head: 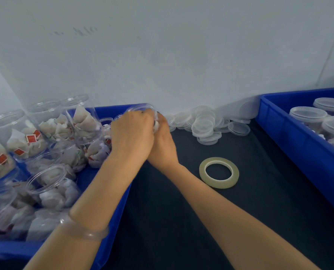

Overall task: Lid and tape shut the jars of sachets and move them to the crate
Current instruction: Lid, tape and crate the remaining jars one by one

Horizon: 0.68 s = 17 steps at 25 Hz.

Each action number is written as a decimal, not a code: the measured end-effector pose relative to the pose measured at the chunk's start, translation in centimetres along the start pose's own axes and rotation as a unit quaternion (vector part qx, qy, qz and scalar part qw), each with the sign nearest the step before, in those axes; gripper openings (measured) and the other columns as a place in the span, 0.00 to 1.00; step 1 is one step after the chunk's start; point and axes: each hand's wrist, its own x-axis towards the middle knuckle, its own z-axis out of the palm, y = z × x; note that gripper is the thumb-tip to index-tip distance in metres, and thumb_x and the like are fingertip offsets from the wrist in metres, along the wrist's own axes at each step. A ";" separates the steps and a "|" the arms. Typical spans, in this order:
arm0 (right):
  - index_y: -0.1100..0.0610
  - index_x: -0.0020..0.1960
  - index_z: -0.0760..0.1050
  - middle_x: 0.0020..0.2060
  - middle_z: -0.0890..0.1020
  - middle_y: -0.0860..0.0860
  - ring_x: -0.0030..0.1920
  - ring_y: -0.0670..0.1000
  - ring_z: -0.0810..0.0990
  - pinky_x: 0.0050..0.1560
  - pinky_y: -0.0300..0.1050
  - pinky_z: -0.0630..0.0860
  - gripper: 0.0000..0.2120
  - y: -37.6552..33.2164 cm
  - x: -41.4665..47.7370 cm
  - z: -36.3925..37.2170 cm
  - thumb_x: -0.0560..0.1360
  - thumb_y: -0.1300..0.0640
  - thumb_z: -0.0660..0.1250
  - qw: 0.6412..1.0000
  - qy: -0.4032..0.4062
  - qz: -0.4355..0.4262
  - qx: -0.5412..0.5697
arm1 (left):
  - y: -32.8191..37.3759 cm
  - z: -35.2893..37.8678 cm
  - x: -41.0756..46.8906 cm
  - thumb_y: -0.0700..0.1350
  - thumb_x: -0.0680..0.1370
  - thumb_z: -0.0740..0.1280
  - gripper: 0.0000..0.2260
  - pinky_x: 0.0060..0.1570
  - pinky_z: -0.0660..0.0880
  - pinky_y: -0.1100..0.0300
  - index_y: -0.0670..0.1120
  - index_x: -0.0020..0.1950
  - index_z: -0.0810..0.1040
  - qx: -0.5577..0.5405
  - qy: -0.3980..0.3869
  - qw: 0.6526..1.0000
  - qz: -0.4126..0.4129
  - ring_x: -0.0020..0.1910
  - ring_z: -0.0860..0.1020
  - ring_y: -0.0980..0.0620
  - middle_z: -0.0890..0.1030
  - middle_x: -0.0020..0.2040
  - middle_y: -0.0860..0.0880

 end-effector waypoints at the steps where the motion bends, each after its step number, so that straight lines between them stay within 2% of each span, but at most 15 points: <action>1: 0.46 0.72 0.60 0.68 0.72 0.49 0.64 0.51 0.75 0.58 0.55 0.77 0.34 1.2 -0.9 -0.6 0.69 0.42 0.68 1.000 0.008 0.029 0.008 | 0.9 0.4 -0.6 0.40 0.78 0.64 0.07 0.39 0.71 0.52 0.46 0.55 0.79 -0.013 -0.019 1.000 0.003 0.47 0.81 0.41 0.82 0.46 0.45; 3: 0.49 0.73 0.60 0.65 0.74 0.47 0.61 0.49 0.77 0.56 0.53 0.78 0.37 3.6 -3.0 -1.6 0.68 0.44 0.70 0.997 0.017 0.076 0.007 | 2.6 2.0 -2.1 0.42 0.80 0.64 0.07 0.40 0.71 0.55 0.48 0.57 0.78 -0.037 -0.049 0.998 0.019 0.47 0.81 0.45 0.82 0.46 0.47; 5: 0.53 0.70 0.63 0.62 0.75 0.50 0.60 0.52 0.77 0.55 0.53 0.78 0.34 5.7 -4.5 -2.4 0.68 0.46 0.71 0.996 0.023 0.090 0.004 | 3.8 4.0 -3.6 0.45 0.80 0.64 0.06 0.35 0.66 0.59 0.52 0.55 0.79 -0.085 -0.037 0.995 0.027 0.45 0.81 0.50 0.82 0.45 0.52; 7: 0.55 0.69 0.65 0.62 0.75 0.53 0.62 0.54 0.77 0.56 0.55 0.78 0.33 7.2 -5.4 -3.2 0.68 0.52 0.73 0.997 0.003 0.072 0.023 | 4.0 6.2 -4.7 0.49 0.78 0.67 0.06 0.33 0.65 0.63 0.56 0.54 0.80 -0.164 -0.010 0.986 0.013 0.52 0.79 0.53 0.81 0.50 0.55; 8: 0.54 0.70 0.65 0.64 0.75 0.54 0.64 0.53 0.76 0.59 0.55 0.77 0.33 7.8 -5.6 -3.8 0.68 0.55 0.74 0.997 -0.025 0.063 0.048 | 4.1 7.5 -5.1 0.50 0.77 0.70 0.10 0.38 0.69 0.64 0.57 0.57 0.79 -0.206 -0.004 0.979 0.001 0.59 0.75 0.53 0.79 0.57 0.55; 9: 0.51 0.71 0.64 0.66 0.74 0.54 0.66 0.53 0.75 0.62 0.52 0.76 0.34 8.3 -5.7 -4.5 0.68 0.59 0.74 0.994 -0.064 0.053 0.075 | 4.1 8.7 -5.6 0.50 0.74 0.73 0.17 0.47 0.72 0.63 0.56 0.63 0.77 -0.258 -0.009 0.966 -0.017 0.67 0.70 0.52 0.74 0.66 0.54; 10: 0.48 0.72 0.62 0.67 0.73 0.54 0.68 0.51 0.74 0.65 0.49 0.74 0.35 8.7 -5.7 -5.5 0.69 0.60 0.72 0.990 -0.107 0.044 0.080 | 4.2 9.9 -6.0 0.49 0.72 0.75 0.27 0.56 0.70 0.63 0.54 0.69 0.72 -0.332 -0.021 0.942 -0.050 0.72 0.64 0.52 0.67 0.72 0.51; 11: 0.48 0.73 0.61 0.69 0.72 0.53 0.70 0.50 0.72 0.68 0.46 0.71 0.35 9.2 -5.3 -6.6 0.69 0.61 0.70 0.989 -0.135 0.037 0.056 | 4.4 10.9 -6.3 0.48 0.71 0.77 0.35 0.63 0.67 0.63 0.53 0.74 0.66 -0.417 -0.032 0.903 -0.093 0.74 0.62 0.52 0.64 0.75 0.49; 13: 0.55 0.75 0.62 0.72 0.70 0.54 0.73 0.52 0.68 0.72 0.46 0.65 0.34 10.7 -3.7 -9.1 0.71 0.61 0.67 0.991 -0.113 0.051 -0.047 | 5.0 12.4 -6.9 0.46 0.68 0.80 0.41 0.66 0.67 0.64 0.53 0.75 0.61 -0.539 -0.035 0.825 -0.165 0.71 0.68 0.56 0.69 0.72 0.50; 14: 0.59 0.75 0.63 0.72 0.68 0.55 0.73 0.54 0.67 0.72 0.47 0.64 0.32 11.4 -2.6 -10.6 0.73 0.63 0.66 0.988 -0.069 0.077 -0.118 | 5.3 12.9 -7.1 0.48 0.66 0.80 0.41 0.65 0.68 0.66 0.55 0.73 0.63 -0.556 -0.027 0.809 -0.192 0.69 0.71 0.58 0.72 0.70 0.53; 15: 0.60 0.75 0.63 0.73 0.67 0.56 0.74 0.56 0.65 0.72 0.48 0.62 0.30 12.1 -1.4 -12.0 0.74 0.63 0.66 0.972 -0.040 0.104 -0.209 | 5.6 13.2 -7.3 0.52 0.64 0.79 0.39 0.63 0.69 0.68 0.58 0.70 0.64 -0.551 -0.019 0.806 -0.214 0.67 0.72 0.61 0.74 0.68 0.56; 17: 0.62 0.77 0.60 0.75 0.63 0.57 0.76 0.56 0.59 0.75 0.50 0.58 0.31 13.2 0.5 -13.9 0.76 0.62 0.66 0.907 -0.051 0.123 -0.400 | 5.9 13.6 -7.3 0.59 0.61 0.76 0.36 0.59 0.69 0.72 0.62 0.66 0.66 -0.536 -0.005 0.810 -0.239 0.64 0.73 0.66 0.75 0.65 0.61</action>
